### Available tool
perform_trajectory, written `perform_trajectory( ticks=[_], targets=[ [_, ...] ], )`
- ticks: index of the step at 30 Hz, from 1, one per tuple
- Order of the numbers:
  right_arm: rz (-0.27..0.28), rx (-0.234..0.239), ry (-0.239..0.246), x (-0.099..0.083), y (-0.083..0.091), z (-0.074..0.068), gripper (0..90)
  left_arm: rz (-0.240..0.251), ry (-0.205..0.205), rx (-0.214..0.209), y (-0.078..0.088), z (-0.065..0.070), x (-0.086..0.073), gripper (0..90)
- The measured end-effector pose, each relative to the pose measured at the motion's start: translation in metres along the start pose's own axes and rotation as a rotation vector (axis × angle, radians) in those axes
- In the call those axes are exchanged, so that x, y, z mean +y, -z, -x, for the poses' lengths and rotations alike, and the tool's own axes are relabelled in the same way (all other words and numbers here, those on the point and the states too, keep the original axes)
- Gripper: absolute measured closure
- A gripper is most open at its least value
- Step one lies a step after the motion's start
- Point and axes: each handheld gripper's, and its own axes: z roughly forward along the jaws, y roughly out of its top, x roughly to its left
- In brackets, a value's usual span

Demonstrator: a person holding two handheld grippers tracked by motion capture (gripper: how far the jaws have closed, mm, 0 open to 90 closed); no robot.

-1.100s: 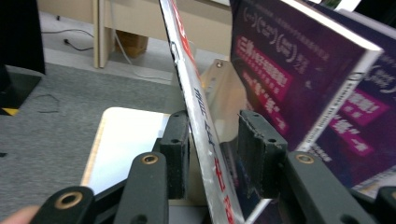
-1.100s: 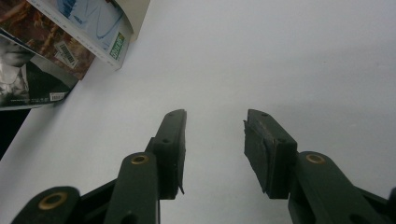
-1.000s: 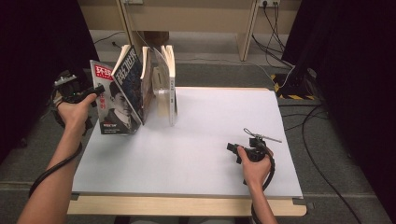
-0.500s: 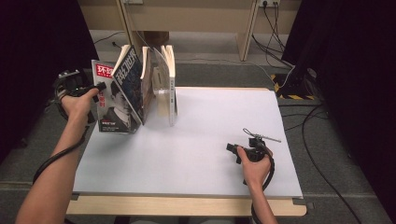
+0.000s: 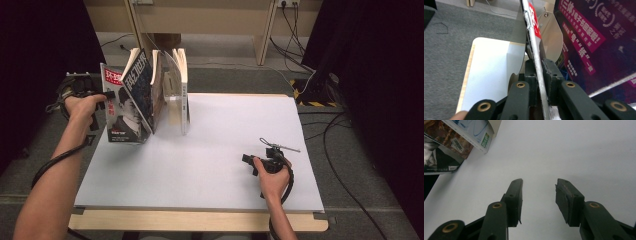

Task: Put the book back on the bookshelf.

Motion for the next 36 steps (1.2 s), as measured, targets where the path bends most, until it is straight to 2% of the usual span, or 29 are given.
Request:
perform_trajectory(
  ticks=[2, 7, 10, 15, 18, 22, 23, 24, 25, 31, 32, 33, 36],
  targets=[
    [0.002, 0.005, 0.004, 0.000, 0.000, 0.000, 57.1, 0.006, 0.004, -0.010, 0.003, 0.000, -0.001, 85.5],
    [0.002, 0.006, 0.004, 0.000, 0.001, -0.001, 57.1, 0.054, -0.035, -0.020, 0.015, 0.006, -0.005, 86.3],
    [-0.005, 0.008, 0.002, 0.000, 0.000, -0.001, 57.1, 0.107, -0.059, -0.034, 0.024, 0.011, -0.005, 86.4],
    [0.000, 0.007, 0.003, 0.000, 0.000, -0.002, 57.2, 0.187, -0.122, -0.049, 0.037, 0.022, -0.002, 86.5],
    [0.004, 0.006, 0.008, 0.000, 0.001, -0.001, 57.2, 0.232, -0.134, -0.045, 0.040, 0.023, 0.000, 86.5],
    [0.007, 0.004, 0.008, 0.000, 0.002, -0.001, 57.2, 0.306, -0.128, -0.048, 0.042, 0.020, 0.000, 86.5],
    [0.007, 0.004, 0.008, 0.000, 0.002, -0.001, 57.2, 0.306, -0.128, -0.048, 0.042, 0.020, 0.000, 86.5],
    [0.007, 0.004, 0.012, 0.000, 0.001, -0.001, 57.2, 0.339, -0.128, -0.048, 0.042, 0.019, 0.001, 86.5],
    [0.006, 0.003, 0.013, 0.000, 0.001, -0.001, 57.2, 0.339, -0.128, -0.048, 0.042, 0.019, 0.001, 86.5],
    [0.006, 0.001, 0.006, 0.000, 0.001, -0.003, 57.3, 0.473, -0.133, -0.104, 0.030, 0.019, 0.001, 86.4],
    [0.007, -0.001, 0.008, 0.000, 0.001, -0.002, 57.2, 0.473, -0.133, -0.104, 0.030, 0.019, 0.001, 86.4],
    [0.007, -0.003, 0.010, 0.000, 0.001, -0.002, 57.3, 0.505, -0.109, -0.122, 0.021, 0.017, -0.002, 86.3],
    [0.004, -0.008, 0.022, 0.000, 0.000, -0.002, 57.2, 0.499, -0.086, -0.118, 0.006, 0.014, -0.010, 86.2]
  ],
)
